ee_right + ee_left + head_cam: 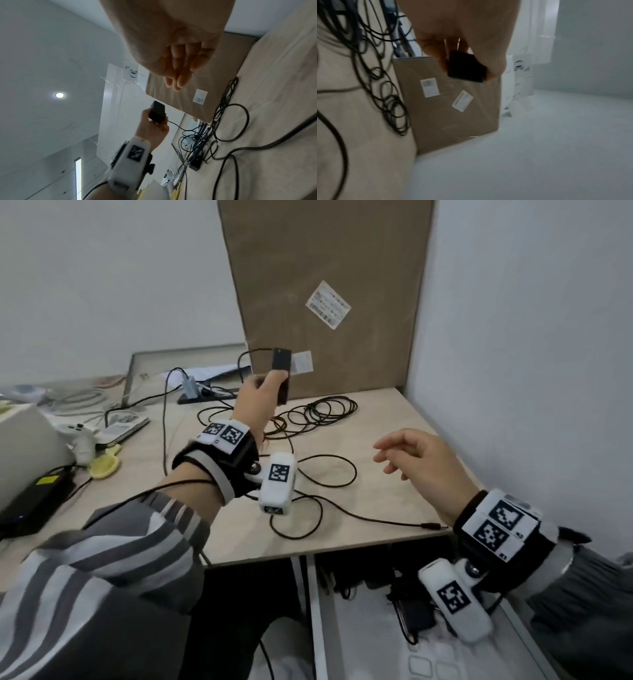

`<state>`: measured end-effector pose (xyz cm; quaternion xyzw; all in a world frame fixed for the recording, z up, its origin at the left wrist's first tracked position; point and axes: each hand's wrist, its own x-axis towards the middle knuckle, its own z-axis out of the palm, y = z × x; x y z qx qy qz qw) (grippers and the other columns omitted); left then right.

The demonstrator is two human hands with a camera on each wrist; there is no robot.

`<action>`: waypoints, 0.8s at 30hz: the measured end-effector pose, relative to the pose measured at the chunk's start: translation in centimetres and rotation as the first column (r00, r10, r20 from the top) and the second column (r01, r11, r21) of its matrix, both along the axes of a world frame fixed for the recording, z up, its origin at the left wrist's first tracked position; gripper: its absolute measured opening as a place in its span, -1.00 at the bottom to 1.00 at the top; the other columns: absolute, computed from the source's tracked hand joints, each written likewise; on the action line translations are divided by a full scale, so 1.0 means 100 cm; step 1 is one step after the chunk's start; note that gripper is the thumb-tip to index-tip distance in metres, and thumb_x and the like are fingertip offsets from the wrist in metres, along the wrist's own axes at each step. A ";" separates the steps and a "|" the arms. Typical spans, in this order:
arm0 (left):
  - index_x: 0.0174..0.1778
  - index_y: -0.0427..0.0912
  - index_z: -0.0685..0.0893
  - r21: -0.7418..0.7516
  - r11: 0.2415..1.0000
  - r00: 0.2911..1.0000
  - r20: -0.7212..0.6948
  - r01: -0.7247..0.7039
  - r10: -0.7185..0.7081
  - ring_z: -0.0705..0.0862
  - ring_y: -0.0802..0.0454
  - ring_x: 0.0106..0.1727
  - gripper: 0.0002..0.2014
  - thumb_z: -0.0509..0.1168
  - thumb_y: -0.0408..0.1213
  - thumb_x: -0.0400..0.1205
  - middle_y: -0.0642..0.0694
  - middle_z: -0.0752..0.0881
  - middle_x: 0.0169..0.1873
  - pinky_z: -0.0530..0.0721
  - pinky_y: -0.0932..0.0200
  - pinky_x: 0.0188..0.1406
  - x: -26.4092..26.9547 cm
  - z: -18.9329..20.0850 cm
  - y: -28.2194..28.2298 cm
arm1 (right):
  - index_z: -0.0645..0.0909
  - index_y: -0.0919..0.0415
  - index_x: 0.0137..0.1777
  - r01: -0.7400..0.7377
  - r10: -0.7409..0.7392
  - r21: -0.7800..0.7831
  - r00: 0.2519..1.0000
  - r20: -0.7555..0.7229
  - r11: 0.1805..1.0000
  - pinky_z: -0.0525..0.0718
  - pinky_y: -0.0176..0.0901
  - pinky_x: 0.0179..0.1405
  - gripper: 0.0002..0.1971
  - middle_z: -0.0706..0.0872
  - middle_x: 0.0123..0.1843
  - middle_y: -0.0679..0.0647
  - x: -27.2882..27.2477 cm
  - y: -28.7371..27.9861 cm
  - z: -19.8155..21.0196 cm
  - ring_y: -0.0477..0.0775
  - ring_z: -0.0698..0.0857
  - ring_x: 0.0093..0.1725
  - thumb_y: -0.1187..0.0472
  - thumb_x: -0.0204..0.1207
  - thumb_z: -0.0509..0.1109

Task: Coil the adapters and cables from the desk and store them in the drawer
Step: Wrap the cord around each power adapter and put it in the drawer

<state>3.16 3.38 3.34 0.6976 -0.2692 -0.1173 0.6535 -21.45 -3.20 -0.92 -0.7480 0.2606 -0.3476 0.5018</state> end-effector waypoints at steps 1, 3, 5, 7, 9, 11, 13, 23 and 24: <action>0.03 -0.11 0.61 -0.018 0.997 0.995 -0.052 0.080 -0.081 0.57 0.06 -0.20 -0.73 0.22 0.01 0.61 -0.06 0.65 -0.16 0.47 0.19 -0.27 -0.012 0.009 0.010 | 0.69 0.15 -0.04 0.029 -0.029 -0.011 0.999 0.044 1.000 0.51 -0.54 -0.39 -0.78 0.81 -0.13 0.08 0.001 0.004 0.003 -0.21 0.69 -0.32 0.43 0.55 0.26; 0.00 -0.10 0.58 -0.038 0.967 0.956 -0.144 0.253 -0.256 0.53 0.05 -0.28 -0.75 0.15 -0.01 0.63 -0.07 0.62 -0.23 0.42 0.20 -0.36 -0.035 0.020 0.031 | 0.66 0.08 0.04 0.088 -0.081 -0.050 0.989 0.127 0.995 0.56 -0.46 -0.26 -0.75 0.79 -0.05 0.03 0.000 0.013 0.008 -0.20 0.68 -0.21 0.42 0.54 0.28; 0.03 -0.11 0.55 -0.045 0.911 0.889 -0.204 0.410 -0.410 0.48 0.06 -0.36 -0.75 0.10 -0.05 0.64 -0.05 0.62 -0.33 0.38 0.23 -0.43 -0.059 0.024 0.051 | 0.56 -0.03 0.24 0.129 -0.104 -0.156 0.982 0.160 0.979 0.59 -0.31 -0.03 -0.65 0.70 0.16 -0.12 -0.005 0.024 0.015 -0.19 0.65 0.01 0.35 0.54 0.33; 0.09 -0.16 0.54 -0.024 0.840 0.815 -0.229 0.542 -0.533 0.46 0.02 -0.35 -0.71 0.06 -0.07 0.64 -0.11 0.65 -0.35 0.37 0.22 -0.42 -0.085 0.025 0.071 | 0.38 -0.10 0.47 0.115 -0.086 -0.303 0.991 0.107 0.946 0.49 -0.35 0.25 -0.47 0.49 0.43 -0.21 -0.013 0.034 0.024 -0.24 0.50 0.31 0.29 0.55 0.36; 0.15 -0.22 0.56 -0.015 0.784 0.757 -0.249 0.621 -0.604 0.46 -0.02 -0.33 -0.65 0.03 -0.07 0.64 -0.20 0.64 -0.32 0.36 0.18 -0.39 -0.109 0.024 0.087 | 0.38 -0.03 0.52 0.051 -0.032 -0.395 0.998 0.054 0.917 0.34 -0.30 0.48 -0.47 0.43 0.51 -0.18 -0.021 0.042 0.030 -0.24 0.39 0.47 0.30 0.58 0.33; 0.18 -0.25 0.56 -0.048 0.754 0.718 -0.272 0.655 -0.640 0.47 0.00 -0.41 -0.61 -0.01 -0.08 0.66 -0.25 0.61 -0.31 0.36 0.16 -0.38 -0.130 0.023 0.100 | 0.63 0.07 0.31 -0.015 0.039 -0.415 0.998 0.048 0.910 0.47 -0.08 0.44 -0.65 0.69 0.29 -0.08 -0.031 0.050 0.033 -0.12 0.58 0.34 0.35 0.57 0.27; 0.21 -0.25 0.55 -0.093 0.744 0.693 -0.303 0.661 -0.654 0.48 0.02 -0.46 -0.61 -0.02 -0.08 0.68 -0.25 0.58 -0.30 0.35 0.15 -0.37 -0.146 0.021 0.112 | 0.73 0.09 -0.02 -0.019 0.047 -0.378 0.997 0.063 0.925 0.62 -0.07 0.11 -0.75 0.78 -0.19 -0.10 -0.045 0.058 0.033 -0.09 0.71 -0.06 0.38 0.55 0.26; 0.14 -0.23 0.58 0.287 0.786 0.825 -0.029 0.548 -0.565 0.61 0.00 -0.47 -0.71 0.13 -0.08 0.74 -0.14 0.47 -0.17 0.72 0.20 -0.40 -0.179 0.023 0.139 | 0.76 0.15 -0.15 -0.163 0.115 -0.177 0.961 -0.252 0.971 0.42 -0.31 -0.28 -0.82 0.57 -0.27 0.06 -0.104 0.070 0.045 -0.05 0.48 -0.23 0.13 0.59 0.37; 0.20 -0.27 0.57 0.264 0.782 0.817 -0.040 0.564 -0.576 0.64 -0.02 -0.45 -0.70 0.13 -0.12 0.74 -0.15 0.47 -0.15 0.73 0.20 -0.39 -0.182 0.023 0.140 | 0.76 0.13 -0.18 -0.133 0.086 -0.184 0.966 -0.242 0.974 0.43 -0.31 -0.25 -0.81 0.61 -0.24 0.05 -0.105 0.070 0.046 -0.06 0.50 -0.22 0.13 0.59 0.37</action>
